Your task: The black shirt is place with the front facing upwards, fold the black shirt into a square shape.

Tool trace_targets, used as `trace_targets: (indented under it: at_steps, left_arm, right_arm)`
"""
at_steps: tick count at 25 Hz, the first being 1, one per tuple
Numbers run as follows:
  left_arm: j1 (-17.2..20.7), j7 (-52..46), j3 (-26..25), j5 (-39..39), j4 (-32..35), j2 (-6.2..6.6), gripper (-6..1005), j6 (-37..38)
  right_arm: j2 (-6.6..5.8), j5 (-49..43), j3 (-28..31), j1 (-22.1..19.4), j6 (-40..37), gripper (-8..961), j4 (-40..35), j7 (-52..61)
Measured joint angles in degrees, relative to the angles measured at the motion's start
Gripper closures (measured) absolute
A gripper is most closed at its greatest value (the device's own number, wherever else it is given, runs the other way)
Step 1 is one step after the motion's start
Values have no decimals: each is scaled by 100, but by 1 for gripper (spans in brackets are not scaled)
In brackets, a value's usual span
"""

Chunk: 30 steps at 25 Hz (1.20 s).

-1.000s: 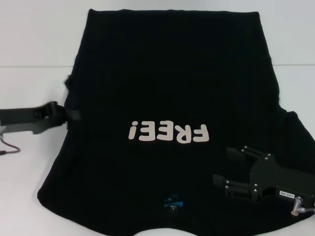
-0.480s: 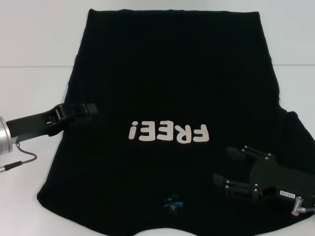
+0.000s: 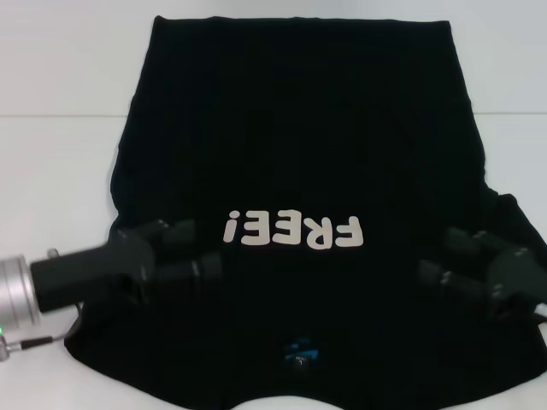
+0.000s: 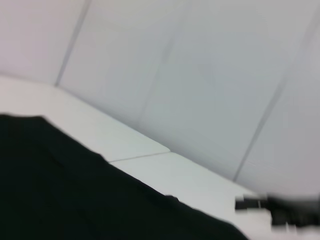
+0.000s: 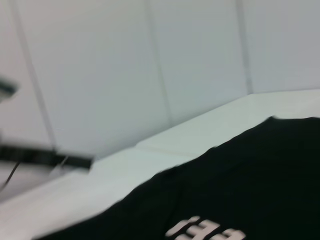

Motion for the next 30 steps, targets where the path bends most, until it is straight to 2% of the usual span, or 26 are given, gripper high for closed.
trace_targets:
  at_steps: [4,6,9,13,17,21,24,30]
  left_arm:
    - [283,1637,77,11,125,-354,210,-60]
    - [412,2163,122,-23,170,-475,168,-90]
    - [429,2337,148,-60,3,-458,110,-118]
    - [417,2302,257,2,-25,-447,47,-176]
    - [419,2303,438,22,-34,-447,50,-279]
    - [404,2279,576,25,-43,-445,52,-301]
    - [404,2276,671,31,-28,-445,52,-302]
    - [422,2280,689,34,-13,-419,52,-306]
  right_arm:
    - [-23,-6,292,-289,-224,69,-732,1358]
    - [-75,-70,332,-447,-269,69,-1210,2349]
    - [-247,-256,343,-606,-398,69,-1673,3599]
    - [-604,-675,411,-720,-691,68,-2147,5002]
    - [-885,-1376,434,-749,-934,68,-2828,6511]
    - [-1027,-2294,420,-539,-1092,68,-3496,7774]
    - [-1170,-3000,464,-192,-1108,71,-3529,8152]
    - [-1189,-3862,452,491,-833,81,-3339,8367]
